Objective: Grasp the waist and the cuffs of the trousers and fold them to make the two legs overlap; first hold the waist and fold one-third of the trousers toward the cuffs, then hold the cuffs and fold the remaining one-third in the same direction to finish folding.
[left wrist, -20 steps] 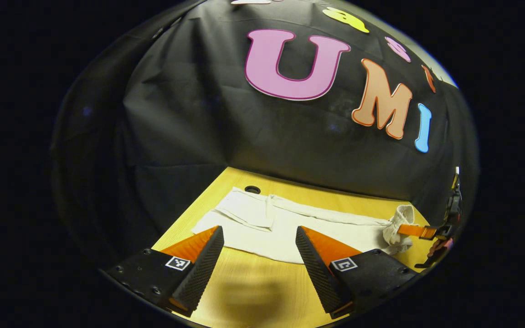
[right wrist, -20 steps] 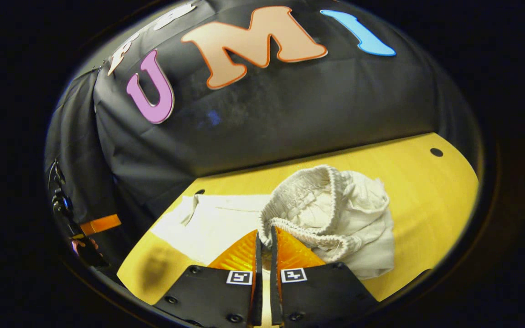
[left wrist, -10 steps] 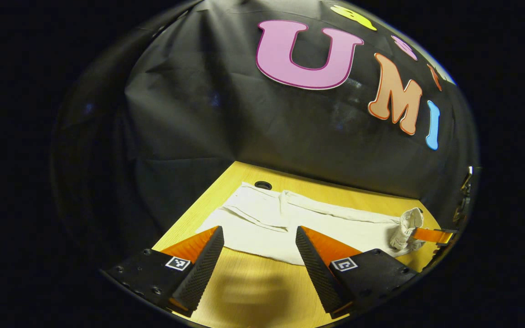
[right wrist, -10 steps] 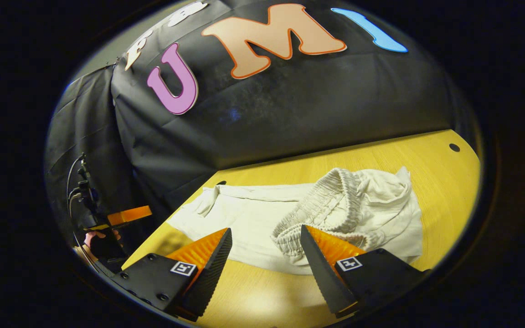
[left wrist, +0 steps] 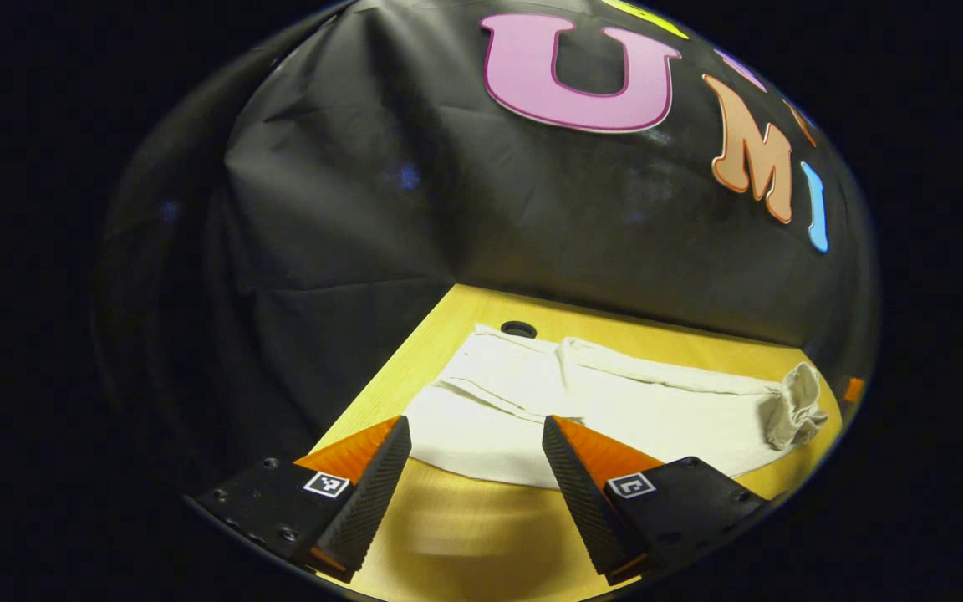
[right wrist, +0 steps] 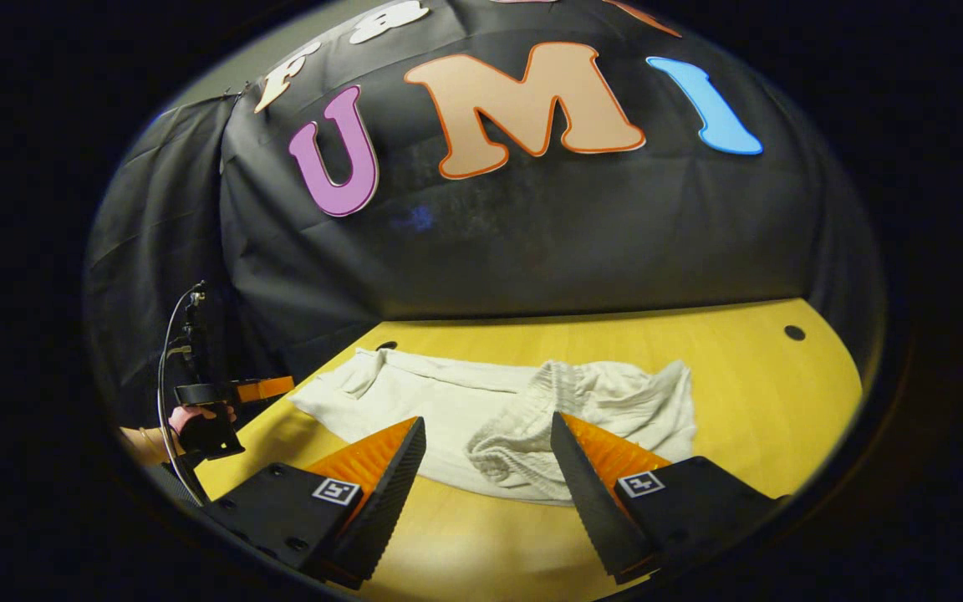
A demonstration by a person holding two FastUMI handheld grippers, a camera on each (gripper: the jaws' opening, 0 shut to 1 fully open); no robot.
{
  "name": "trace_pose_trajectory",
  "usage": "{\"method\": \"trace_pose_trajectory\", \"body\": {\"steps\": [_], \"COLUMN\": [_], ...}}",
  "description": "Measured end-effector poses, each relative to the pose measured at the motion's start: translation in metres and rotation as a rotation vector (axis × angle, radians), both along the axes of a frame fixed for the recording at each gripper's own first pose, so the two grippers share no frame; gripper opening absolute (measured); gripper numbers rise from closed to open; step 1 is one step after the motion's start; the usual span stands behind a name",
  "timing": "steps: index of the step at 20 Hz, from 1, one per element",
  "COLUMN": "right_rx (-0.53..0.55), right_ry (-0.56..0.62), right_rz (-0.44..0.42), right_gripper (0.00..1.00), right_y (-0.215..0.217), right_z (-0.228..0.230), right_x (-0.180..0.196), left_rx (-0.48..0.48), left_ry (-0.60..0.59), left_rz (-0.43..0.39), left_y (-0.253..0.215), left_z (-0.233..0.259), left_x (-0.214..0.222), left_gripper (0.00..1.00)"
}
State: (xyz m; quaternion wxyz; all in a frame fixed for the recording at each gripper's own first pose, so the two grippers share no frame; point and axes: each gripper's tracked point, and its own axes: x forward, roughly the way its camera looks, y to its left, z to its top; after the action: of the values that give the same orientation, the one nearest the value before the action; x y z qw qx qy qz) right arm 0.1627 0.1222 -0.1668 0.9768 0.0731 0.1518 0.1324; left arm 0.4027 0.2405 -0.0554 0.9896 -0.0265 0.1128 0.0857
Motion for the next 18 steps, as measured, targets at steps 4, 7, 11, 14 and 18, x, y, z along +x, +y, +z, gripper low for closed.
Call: {"method": "trace_pose_trajectory", "body": {"steps": [4,7,11,14,18], "right_rx": [-0.032,-0.054,-0.086,-0.095,-0.102], "right_ry": [-0.004,0.008,0.034,0.043,0.047], "right_rz": [-0.086,-0.137,-0.178,-0.194,-0.21], "right_gripper": [0.96,0.96,0.96,0.96,0.96], "right_y": [-0.034,-0.056,-0.077,-0.086,-0.093], "right_z": [0.004,0.004,-0.002,-0.001,0.002], "right_x": [-0.013,-0.024,-0.036,-0.041,-0.047], "left_rx": [0.035,0.055,0.092,0.073,0.062], "left_ry": [0.075,0.138,0.181,0.226,0.233], "left_rz": [0.018,0.016,0.002,-0.009,-0.013], "left_y": [0.018,0.024,0.023,0.022,0.024], "left_z": [-0.025,-0.037,-0.038,-0.042,-0.041], "left_x": [0.016,0.018,0.018,0.015,0.017], "left_gripper": [0.95,0.95,0.95,0.94,0.92]}}
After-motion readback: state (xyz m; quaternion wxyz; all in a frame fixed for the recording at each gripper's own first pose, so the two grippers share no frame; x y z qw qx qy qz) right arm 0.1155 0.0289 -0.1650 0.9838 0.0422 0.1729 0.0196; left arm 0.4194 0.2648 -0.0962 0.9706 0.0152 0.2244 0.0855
